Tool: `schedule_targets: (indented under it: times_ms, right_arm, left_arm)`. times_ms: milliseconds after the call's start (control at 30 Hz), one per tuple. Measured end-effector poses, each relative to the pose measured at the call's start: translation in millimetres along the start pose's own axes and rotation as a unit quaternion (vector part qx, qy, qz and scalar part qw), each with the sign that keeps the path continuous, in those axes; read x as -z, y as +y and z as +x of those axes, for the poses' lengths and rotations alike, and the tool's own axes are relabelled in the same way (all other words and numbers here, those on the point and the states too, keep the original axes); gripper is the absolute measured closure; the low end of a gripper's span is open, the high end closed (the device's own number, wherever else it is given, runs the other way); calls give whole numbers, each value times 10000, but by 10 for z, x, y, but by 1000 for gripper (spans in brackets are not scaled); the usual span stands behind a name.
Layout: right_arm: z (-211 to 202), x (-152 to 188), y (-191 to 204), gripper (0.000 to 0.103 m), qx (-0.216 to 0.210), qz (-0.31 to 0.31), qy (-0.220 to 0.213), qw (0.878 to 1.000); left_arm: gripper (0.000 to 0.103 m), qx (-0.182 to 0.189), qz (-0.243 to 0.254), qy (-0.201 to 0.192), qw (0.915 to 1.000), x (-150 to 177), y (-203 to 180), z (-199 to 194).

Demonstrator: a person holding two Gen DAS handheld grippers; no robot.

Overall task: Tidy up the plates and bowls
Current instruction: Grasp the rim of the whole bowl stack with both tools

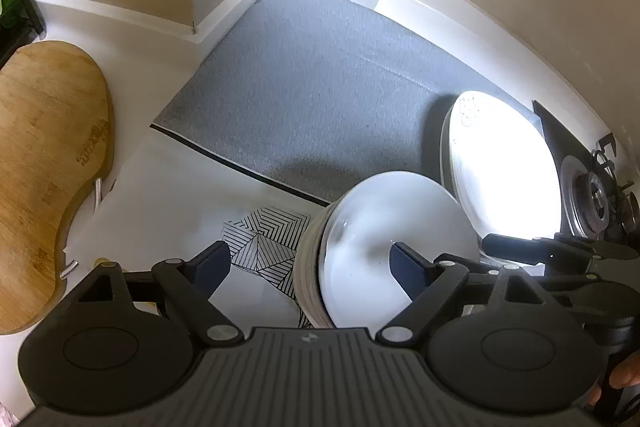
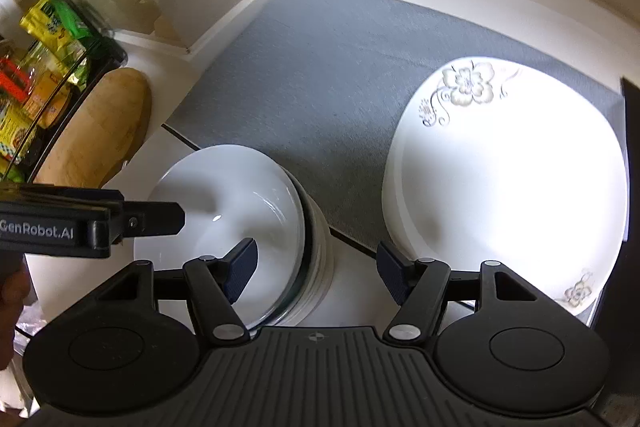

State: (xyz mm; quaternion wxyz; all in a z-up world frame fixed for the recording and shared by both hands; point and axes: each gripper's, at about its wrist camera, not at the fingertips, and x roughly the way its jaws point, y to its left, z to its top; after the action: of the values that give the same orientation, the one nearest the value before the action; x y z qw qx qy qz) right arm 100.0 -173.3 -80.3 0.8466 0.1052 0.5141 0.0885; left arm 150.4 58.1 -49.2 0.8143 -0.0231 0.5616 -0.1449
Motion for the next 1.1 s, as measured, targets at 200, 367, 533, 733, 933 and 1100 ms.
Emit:
schedule_targets:
  times_ms: [200, 367, 533, 733, 933, 1100]
  right_arm:
    - [80, 10, -88, 34, -143, 329, 120, 9993]
    - [176, 38, -146, 33, -329, 574, 262, 9975]
    - [314, 71, -240, 33, -501, 900, 405, 9939]
    - [450, 114, -304, 33, -746, 1169, 460, 9893]
    - [552, 125, -359, 31, -983, 1394, 538, 9839]
    - [610, 122, -411, 27, -1164, 1576, 613, 9787]
  left_arm:
    - [10, -34, 117, 66, 9999, 11, -5, 83]
    - [0, 120, 194, 59, 9997, 40, 38, 187]
    - [0, 425, 134, 71, 9990, 58, 103, 301]
    - [0, 629, -81, 258, 9977, 31, 193, 477]
    - [0, 791, -228, 482, 9954, 16, 257, 622]
    - [0, 938, -417, 676, 9924, 22, 326, 735]
